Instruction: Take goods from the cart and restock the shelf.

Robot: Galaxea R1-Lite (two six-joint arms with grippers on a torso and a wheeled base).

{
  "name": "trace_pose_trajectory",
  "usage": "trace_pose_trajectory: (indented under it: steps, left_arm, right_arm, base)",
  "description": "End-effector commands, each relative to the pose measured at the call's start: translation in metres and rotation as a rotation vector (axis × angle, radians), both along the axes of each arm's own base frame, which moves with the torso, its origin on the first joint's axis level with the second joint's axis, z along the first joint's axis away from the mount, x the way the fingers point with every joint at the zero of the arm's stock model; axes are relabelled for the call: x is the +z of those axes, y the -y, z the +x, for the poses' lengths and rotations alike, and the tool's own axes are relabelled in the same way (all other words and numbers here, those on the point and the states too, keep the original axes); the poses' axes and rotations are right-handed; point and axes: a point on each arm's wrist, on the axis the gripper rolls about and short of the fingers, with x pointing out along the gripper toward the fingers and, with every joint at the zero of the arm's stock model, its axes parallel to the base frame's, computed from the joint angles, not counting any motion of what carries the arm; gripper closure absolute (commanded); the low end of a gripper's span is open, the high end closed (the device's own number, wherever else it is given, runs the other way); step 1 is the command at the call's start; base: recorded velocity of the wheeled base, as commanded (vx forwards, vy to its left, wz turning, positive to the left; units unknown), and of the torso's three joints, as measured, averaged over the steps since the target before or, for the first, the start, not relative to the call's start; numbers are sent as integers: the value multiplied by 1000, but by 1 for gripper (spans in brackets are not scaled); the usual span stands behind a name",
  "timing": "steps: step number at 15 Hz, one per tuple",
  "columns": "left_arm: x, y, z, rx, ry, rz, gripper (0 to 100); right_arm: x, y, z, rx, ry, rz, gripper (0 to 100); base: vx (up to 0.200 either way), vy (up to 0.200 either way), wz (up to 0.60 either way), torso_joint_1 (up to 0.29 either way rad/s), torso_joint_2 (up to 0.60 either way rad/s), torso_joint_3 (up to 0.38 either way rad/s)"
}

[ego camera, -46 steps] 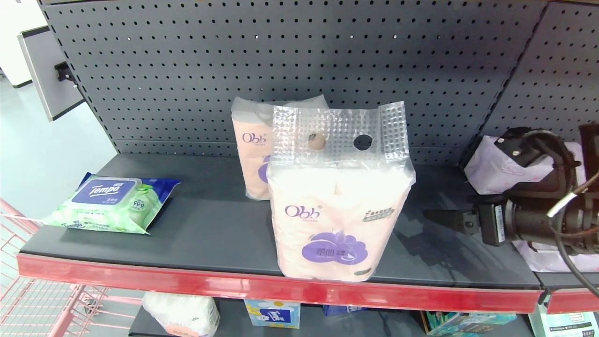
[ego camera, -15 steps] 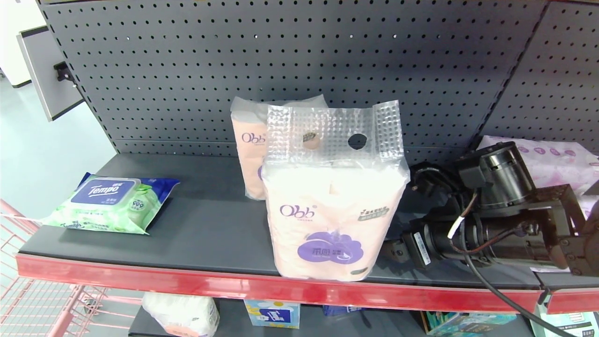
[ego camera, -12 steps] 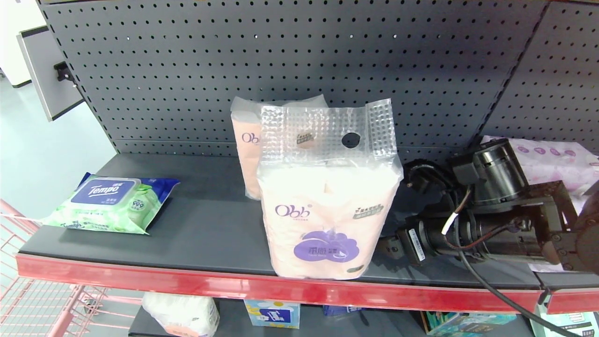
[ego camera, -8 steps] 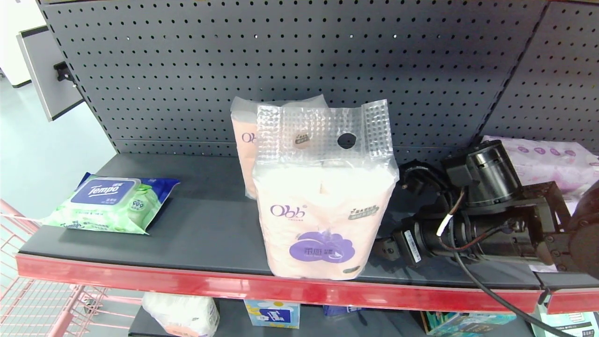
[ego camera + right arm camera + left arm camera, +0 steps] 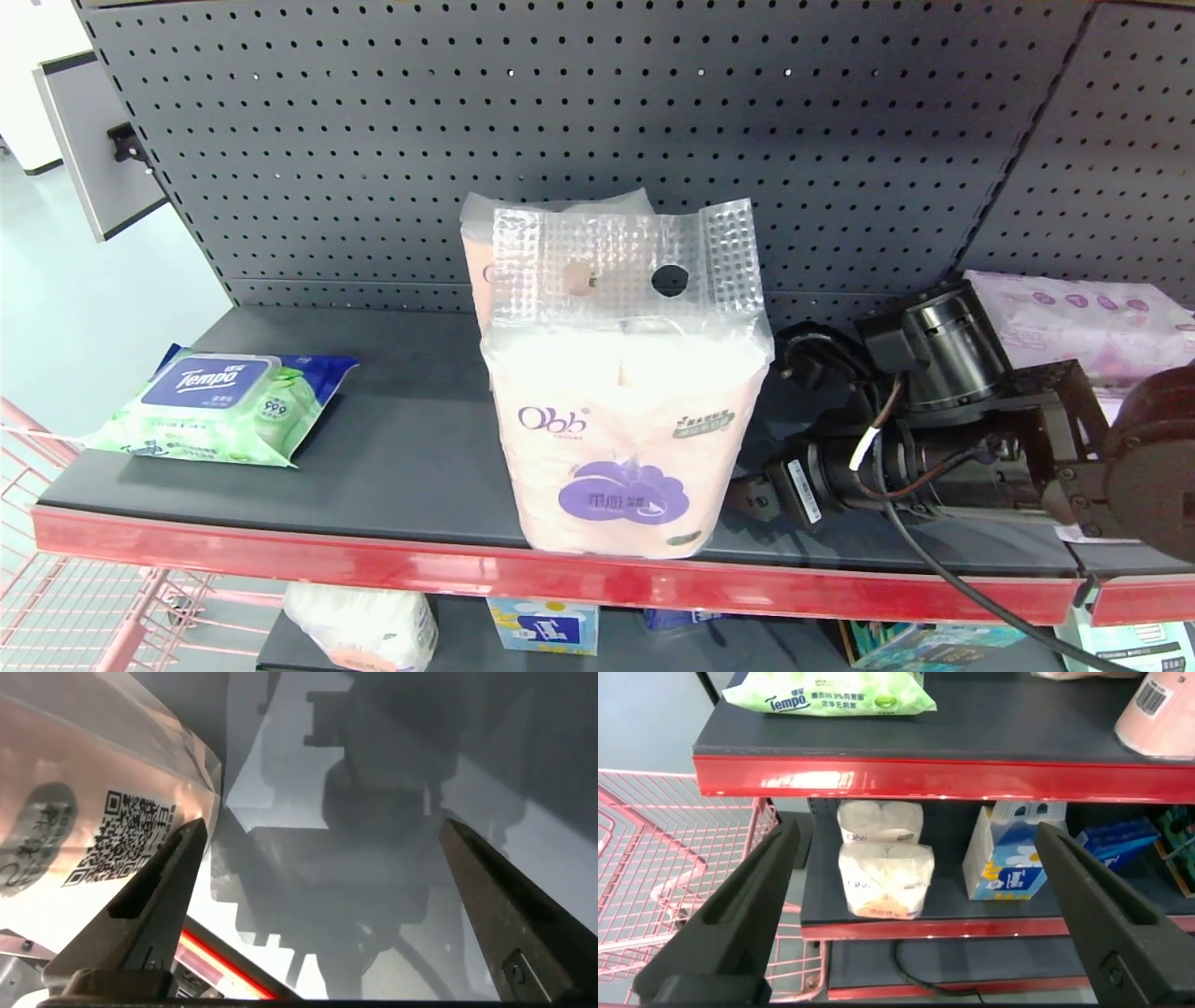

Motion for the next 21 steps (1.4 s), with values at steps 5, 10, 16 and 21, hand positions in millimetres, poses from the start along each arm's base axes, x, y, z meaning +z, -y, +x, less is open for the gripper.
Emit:
trace_pose_trajectory:
  steps: [5, 10, 16, 21]
  left_arm:
    - [0, 0, 0, 3, 0, 0, 0]
    - [0, 0, 0, 7, -2, 1, 0]
    - [1, 0, 0, 9, 3, 0, 0]
    - [1, 0, 0, 9, 3, 0, 0]
  right_arm:
    - [-4, -6, 4, 7, -8, -6, 0]
    - [-4, -13, 8, 21, -5, -4, 0]
    - [-5, -23, 10, 40, -6, -3, 0]
    - [-6, -26, 14, 42, -7, -4, 0]
  base:
    - [0, 0, 0, 0, 0, 0]
    - [0, 0, 0, 0, 0, 0]
    - [0, 0, 0, 0, 0, 0]
    - [0, 0, 0, 0, 0, 0]
